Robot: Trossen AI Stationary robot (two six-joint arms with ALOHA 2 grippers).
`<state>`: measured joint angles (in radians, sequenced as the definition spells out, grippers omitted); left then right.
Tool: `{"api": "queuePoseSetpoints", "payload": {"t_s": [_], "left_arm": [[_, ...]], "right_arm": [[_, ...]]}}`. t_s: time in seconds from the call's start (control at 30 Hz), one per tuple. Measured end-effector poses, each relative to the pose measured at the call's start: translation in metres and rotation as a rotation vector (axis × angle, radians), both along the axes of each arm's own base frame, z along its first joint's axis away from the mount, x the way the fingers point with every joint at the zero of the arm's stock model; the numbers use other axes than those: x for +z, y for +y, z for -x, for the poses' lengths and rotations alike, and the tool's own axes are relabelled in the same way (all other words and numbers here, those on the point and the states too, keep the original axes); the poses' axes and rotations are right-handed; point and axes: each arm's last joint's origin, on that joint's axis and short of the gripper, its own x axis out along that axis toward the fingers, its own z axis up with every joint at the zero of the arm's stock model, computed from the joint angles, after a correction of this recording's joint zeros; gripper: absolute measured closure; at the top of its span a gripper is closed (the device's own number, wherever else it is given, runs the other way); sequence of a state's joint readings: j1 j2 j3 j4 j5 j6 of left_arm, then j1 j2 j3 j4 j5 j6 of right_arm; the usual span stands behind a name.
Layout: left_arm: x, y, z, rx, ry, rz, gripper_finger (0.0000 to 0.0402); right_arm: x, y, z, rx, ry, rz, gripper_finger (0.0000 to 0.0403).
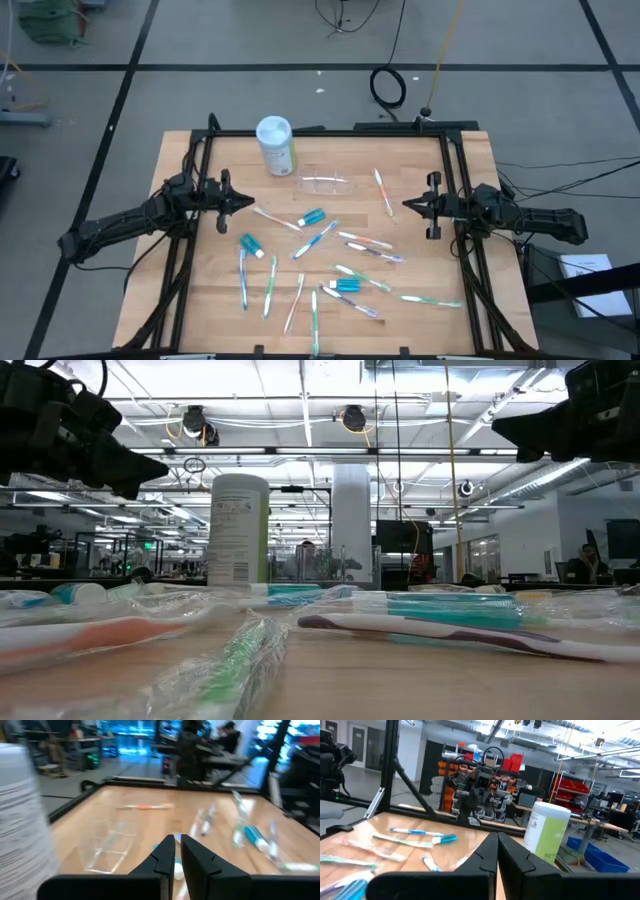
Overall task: Pick & Place toothbrushing station
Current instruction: Put the orange toothbrush into the transparent organizer
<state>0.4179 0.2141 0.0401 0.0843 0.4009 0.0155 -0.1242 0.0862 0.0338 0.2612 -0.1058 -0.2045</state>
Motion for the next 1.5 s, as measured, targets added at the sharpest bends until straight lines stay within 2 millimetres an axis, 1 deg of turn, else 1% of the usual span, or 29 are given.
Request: {"api": "queuePoseSetpoints", "payload": {"t_s": [0.13,0.23,0.33,0.4,0.47,0.53,0.6,0.7,0.77,0.93,1.1,1.17,1.23,1.37,1.43,1.5], "left_arm": [[0.005,-0.004,-0.009,-0.029,0.057,-0.014,0.0364],[0.008,-0.007,-0.019,-0.024,0.136,-0.026,0.0364],[0.011,-0.008,-0.033,0.04,0.22,0.001,0.0364],[0.013,-0.007,-0.042,0.106,0.271,0.05,0.0364],[0.014,-0.005,-0.05,0.169,0.308,0.139,0.0364],[0.016,-0.004,-0.057,0.193,0.322,0.23,0.0364],[0.015,-0.004,-0.062,0.168,0.344,0.285,0.0364],[0.013,-0.006,-0.065,0.084,0.368,0.247,0.0364],[0.012,-0.007,-0.066,0.056,0.372,0.254,0.0364],[0.014,-0.007,-0.067,0.076,0.35,0.391,0.0364],[0.015,-0.006,-0.067,0.093,0.332,0.444,0.0364],[0.015,-0.006,-0.067,0.109,0.33,0.505,0.0364],[0.015,-0.007,-0.067,0.119,0.337,0.604,0.0364],[0.007,-0.01,-0.065,0.145,0.432,0.797,0.0364],[-0.001,-0.011,-0.062,0.186,0.508,0.828,0.0364],[-0.007,-0.011,-0.059,0.239,0.566,0.81,0.0364]], "right_arm": [[-0.001,0.0,-0.002,0.0,0.011,-0.002,0.0399],[-0.001,0.0,-0.003,0.0,0.019,-0.004,0.0399],[-0.002,0.0,-0.003,0.0,0.024,-0.004,0.0399],[-0.002,0.0,-0.003,0.0,0.024,-0.005,0.0399],[-0.002,0.0,-0.003,0.0,0.024,-0.005,0.0399],[-0.002,0.0,-0.003,0.0,0.024,-0.005,0.0399],[-0.002,0.0,-0.003,0.0,0.024,-0.005,0.0399],[-0.002,0.0,-0.003,0.0,0.024,-0.005,0.0399],[-0.002,0.0,-0.003,0.0,0.024,-0.005,0.0399],[-0.002,0.0,-0.003,0.0,0.024,-0.005,0.0399],[-0.002,0.0,-0.003,0.001,0.025,-0.014,0.0399],[-0.002,0.0,-0.003,0.003,0.024,-0.023,0.0399],[-0.002,0.0,-0.003,0.005,0.022,-0.036,0.0399],[0.0,0.0,-0.003,0.006,0.005,-0.039,0.0399],[0.001,0.0,-0.003,0.006,-0.001,-0.037,0.0399],[0.001,0.0,-0.003,0.006,-0.004,-0.034,0.0399]]}}
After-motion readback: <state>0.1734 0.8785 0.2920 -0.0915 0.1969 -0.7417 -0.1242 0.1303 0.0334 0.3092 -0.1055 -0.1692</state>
